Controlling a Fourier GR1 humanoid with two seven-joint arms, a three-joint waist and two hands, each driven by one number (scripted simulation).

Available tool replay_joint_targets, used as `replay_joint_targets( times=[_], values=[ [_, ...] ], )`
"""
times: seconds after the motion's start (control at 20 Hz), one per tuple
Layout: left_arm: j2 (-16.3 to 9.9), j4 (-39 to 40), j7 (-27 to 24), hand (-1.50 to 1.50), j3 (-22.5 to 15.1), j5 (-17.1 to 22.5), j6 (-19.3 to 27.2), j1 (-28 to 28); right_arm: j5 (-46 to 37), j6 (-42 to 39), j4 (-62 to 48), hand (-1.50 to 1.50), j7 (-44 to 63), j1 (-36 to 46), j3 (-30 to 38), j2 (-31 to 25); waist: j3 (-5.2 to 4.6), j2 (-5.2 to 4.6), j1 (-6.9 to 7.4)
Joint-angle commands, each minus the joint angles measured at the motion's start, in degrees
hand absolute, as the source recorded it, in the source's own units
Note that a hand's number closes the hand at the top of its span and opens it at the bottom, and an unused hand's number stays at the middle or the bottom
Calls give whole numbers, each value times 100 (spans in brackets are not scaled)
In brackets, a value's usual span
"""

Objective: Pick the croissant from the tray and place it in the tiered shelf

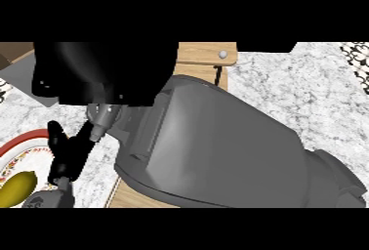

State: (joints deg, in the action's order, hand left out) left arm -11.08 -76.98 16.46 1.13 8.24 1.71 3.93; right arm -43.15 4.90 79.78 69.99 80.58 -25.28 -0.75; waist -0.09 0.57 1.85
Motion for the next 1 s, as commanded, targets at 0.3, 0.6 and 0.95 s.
replay_joint_targets(
  times=[0.3, 0.6, 0.95],
  values=[
    [-43, 152, -65, 0, 131, 53, -84, -20, 431, -337, -1949, 150, -97, 1200, 1353, 66, -4, -81, -55],
    [-6, -106, 116, 0, 108, 79, -82, -70, 515, -49, -2626, 150, -519, 1021, 910, 73, 1, -68, -40],
    [75, 237, -180, 0, 73, -51, -143, -20, 416, 132, -3710, 150, -1255, 1440, 1334, 73, -1, -87, -36]
  ],
)
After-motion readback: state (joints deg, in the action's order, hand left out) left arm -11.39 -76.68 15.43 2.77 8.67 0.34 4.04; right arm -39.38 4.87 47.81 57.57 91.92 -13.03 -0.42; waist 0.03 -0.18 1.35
